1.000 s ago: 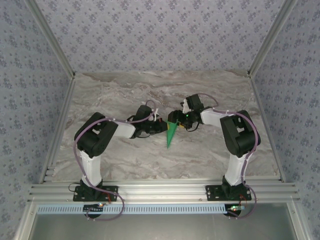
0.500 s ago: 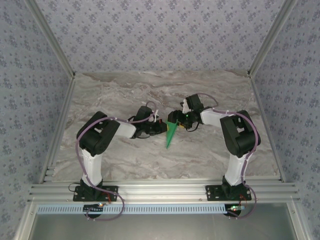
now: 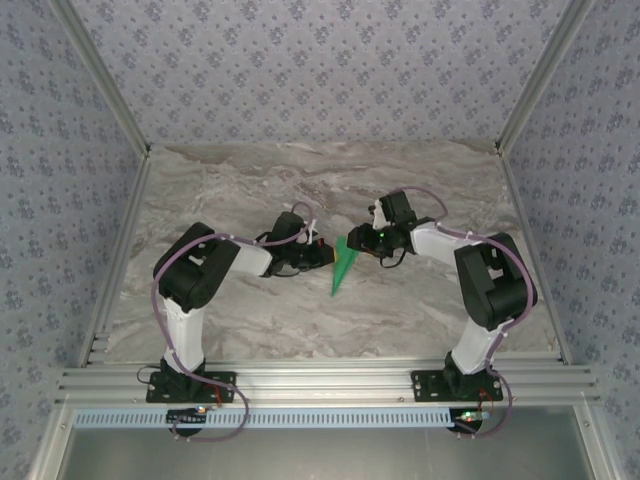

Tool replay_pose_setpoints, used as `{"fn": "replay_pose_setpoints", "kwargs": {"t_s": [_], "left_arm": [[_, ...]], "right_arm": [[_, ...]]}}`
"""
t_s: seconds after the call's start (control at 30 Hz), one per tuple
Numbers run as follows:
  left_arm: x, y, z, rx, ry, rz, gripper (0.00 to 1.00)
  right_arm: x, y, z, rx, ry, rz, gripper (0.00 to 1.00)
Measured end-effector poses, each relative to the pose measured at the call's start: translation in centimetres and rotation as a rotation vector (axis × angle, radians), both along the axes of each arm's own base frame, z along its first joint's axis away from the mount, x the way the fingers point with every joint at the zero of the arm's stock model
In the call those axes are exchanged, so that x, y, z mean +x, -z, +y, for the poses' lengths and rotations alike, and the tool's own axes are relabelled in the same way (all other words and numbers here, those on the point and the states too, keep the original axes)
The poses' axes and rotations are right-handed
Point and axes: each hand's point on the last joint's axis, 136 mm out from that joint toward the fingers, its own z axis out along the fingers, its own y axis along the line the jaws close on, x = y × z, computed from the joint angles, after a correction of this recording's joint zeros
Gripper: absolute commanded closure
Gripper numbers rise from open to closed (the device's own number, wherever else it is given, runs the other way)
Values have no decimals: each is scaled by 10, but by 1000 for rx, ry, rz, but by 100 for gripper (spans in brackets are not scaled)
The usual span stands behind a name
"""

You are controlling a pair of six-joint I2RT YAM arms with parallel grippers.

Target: Fold a paper plane with a square sheet of paper (fold left side to right side)

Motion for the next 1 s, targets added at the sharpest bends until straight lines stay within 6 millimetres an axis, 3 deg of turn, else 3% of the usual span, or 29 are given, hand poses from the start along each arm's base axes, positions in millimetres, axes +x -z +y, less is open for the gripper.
{"fn": "replay_pose_setpoints", "kwargs": {"t_s": [0.6,1.0], "left_arm": [[-1,0,-2,-16,27,8,100],[-2,-1,-3,-16,46,5,100]], "right_arm": [[4,6,19,17,-40,-7,58],[7,9,-2,-26,12,-1,47]]}}
